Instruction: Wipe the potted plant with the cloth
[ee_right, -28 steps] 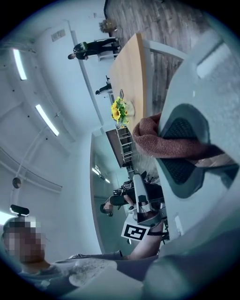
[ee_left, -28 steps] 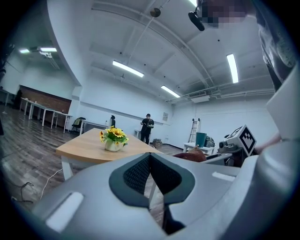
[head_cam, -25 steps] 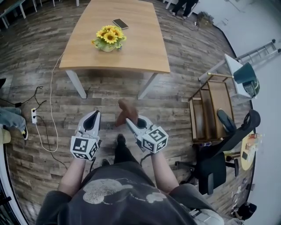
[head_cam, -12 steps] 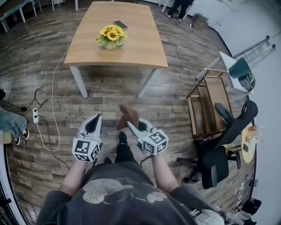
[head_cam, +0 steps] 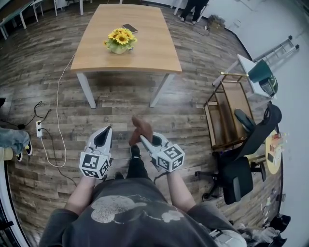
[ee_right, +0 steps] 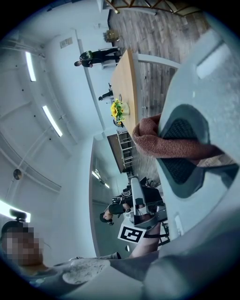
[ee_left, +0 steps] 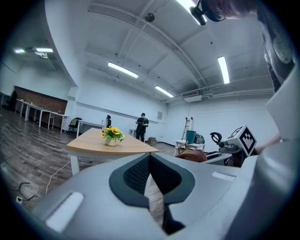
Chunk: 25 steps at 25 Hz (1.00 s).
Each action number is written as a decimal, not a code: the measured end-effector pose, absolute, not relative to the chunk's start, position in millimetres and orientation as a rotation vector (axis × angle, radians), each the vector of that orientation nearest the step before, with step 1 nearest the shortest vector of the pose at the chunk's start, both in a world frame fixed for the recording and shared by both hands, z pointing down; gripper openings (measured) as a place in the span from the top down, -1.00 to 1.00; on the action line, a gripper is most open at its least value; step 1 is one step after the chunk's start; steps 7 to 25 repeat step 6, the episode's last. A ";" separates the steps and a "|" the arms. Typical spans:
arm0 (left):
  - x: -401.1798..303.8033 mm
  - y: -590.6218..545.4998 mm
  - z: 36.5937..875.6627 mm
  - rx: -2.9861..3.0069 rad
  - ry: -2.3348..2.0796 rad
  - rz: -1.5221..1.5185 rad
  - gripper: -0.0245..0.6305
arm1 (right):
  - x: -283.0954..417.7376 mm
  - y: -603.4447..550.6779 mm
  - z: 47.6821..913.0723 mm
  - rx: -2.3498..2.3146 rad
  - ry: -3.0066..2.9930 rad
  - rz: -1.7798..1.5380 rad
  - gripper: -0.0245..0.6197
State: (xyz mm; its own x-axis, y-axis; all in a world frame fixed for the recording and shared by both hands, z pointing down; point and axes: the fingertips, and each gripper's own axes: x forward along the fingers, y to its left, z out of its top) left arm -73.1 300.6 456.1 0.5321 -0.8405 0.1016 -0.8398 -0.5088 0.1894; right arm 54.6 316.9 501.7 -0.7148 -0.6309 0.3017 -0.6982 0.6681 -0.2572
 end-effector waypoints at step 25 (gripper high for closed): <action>-72.3 298.9 451.5 2.565 -1.407 -0.017 0.87 | 54.1 317.0 499.9 1.093 -2.695 0.528 0.78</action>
